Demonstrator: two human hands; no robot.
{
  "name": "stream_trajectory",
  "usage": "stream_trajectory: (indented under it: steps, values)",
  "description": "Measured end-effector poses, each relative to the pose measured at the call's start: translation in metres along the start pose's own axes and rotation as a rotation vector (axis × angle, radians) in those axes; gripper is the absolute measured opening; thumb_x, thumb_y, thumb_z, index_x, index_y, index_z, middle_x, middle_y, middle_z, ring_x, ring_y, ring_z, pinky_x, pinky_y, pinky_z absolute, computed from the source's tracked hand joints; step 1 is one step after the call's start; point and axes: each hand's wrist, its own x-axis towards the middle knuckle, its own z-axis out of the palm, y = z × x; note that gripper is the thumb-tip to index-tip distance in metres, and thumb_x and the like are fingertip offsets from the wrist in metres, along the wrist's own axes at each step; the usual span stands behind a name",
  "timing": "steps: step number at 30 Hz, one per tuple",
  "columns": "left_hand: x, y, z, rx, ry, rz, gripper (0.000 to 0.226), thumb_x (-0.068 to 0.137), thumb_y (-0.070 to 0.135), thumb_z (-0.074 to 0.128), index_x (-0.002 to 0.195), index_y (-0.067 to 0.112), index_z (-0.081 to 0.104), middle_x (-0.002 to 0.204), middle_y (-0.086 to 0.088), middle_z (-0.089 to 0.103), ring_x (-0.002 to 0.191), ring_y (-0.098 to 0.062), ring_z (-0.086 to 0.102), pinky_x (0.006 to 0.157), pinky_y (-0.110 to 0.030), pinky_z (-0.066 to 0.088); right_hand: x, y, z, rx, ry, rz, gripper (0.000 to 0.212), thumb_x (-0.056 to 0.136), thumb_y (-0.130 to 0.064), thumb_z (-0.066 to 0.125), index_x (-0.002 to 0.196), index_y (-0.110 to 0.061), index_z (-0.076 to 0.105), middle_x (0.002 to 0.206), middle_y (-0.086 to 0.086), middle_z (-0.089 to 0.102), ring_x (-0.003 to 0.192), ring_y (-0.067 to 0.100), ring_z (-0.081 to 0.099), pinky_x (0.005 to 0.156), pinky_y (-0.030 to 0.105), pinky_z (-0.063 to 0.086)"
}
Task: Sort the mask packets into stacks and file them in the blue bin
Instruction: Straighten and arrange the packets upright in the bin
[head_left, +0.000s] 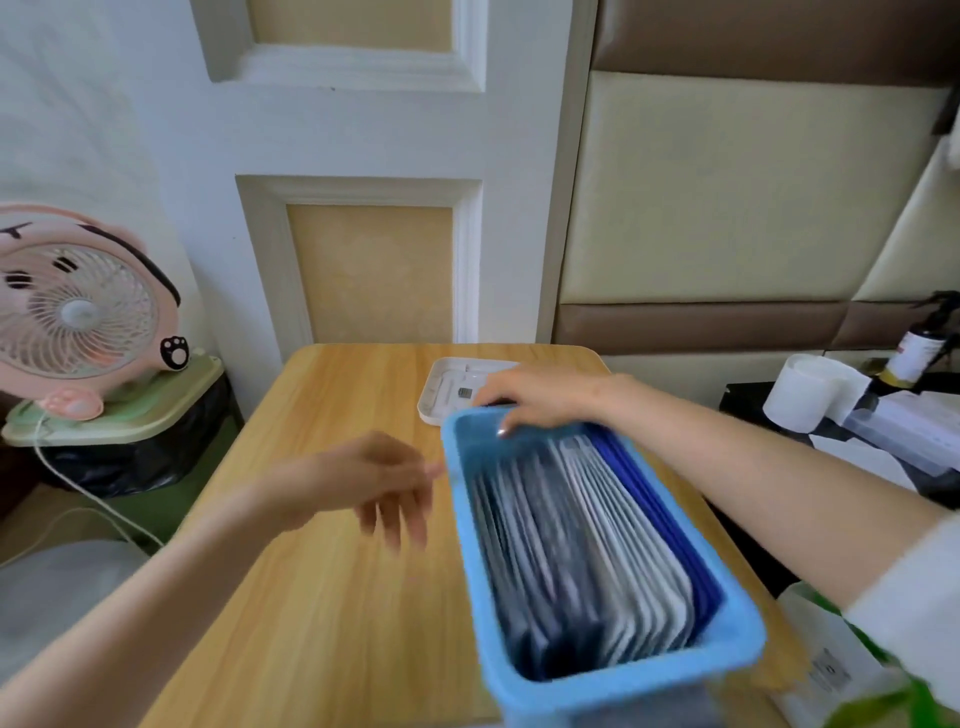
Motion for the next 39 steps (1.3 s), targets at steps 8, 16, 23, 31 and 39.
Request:
stream_trajectory:
  steps: [8,16,23,31,39]
  values:
    - [0.023,-0.015,-0.003,0.194,0.522,-0.016,0.024,0.089,0.034,0.060,0.100,0.014,0.055,0.076,-0.002,0.060,0.056,-0.010,0.053,0.052,-0.019,0.041,-0.005,-0.046,-0.034,0.526,0.307,-0.080,0.027,0.089,-0.015,0.061,0.116,-0.017,0.064,0.121,-0.003,0.065,0.108,0.005,0.057,0.085,0.006,0.040]
    - [-0.043,-0.024,0.002,0.002,0.210,-0.093,0.031,0.087,0.018,0.062,0.113,0.027,0.046,0.058,-0.002,0.064,0.035,-0.011,0.044,0.036,-0.021,0.035,-0.104,0.027,-0.008,0.165,-0.284,0.578,0.048,0.087,-0.058,0.050,0.120,-0.024,0.056,0.111,0.002,0.059,0.080,0.023,0.070,0.065,0.033,0.060]
    - [-0.063,-0.019,0.041,0.055,0.516,-0.051,0.017,0.090,0.035,0.052,0.106,0.029,0.051,0.049,-0.008,0.062,0.027,-0.010,0.038,0.034,-0.020,0.032,-0.113,0.021,0.021,0.318,-0.043,0.547,0.040,0.095,-0.045,0.045,0.099,-0.010,0.062,0.080,0.012,0.054,0.066,0.029,0.062,0.038,0.029,0.048]
    - [-0.069,-0.020,0.078,0.236,0.811,-0.091,0.016,0.086,0.040,0.056,0.096,0.031,0.049,0.064,0.012,0.064,0.041,-0.010,0.046,0.046,-0.025,0.041,-0.094,0.017,0.034,0.101,0.294,0.455,0.028,0.094,-0.051,0.042,0.105,-0.034,0.061,0.091,-0.011,0.063,0.096,0.020,0.059,0.063,0.031,0.035]
    - [-0.052,-0.037,0.077,0.020,0.816,-0.043,0.058,0.077,0.071,0.038,0.119,0.032,0.045,0.116,0.014,0.048,0.103,0.000,0.050,0.080,-0.015,0.042,-0.155,0.027,0.069,0.896,0.349,0.683,0.093,0.046,-0.094,0.047,0.110,-0.029,0.066,0.104,-0.008,0.070,0.095,0.010,0.063,0.082,0.031,0.049]
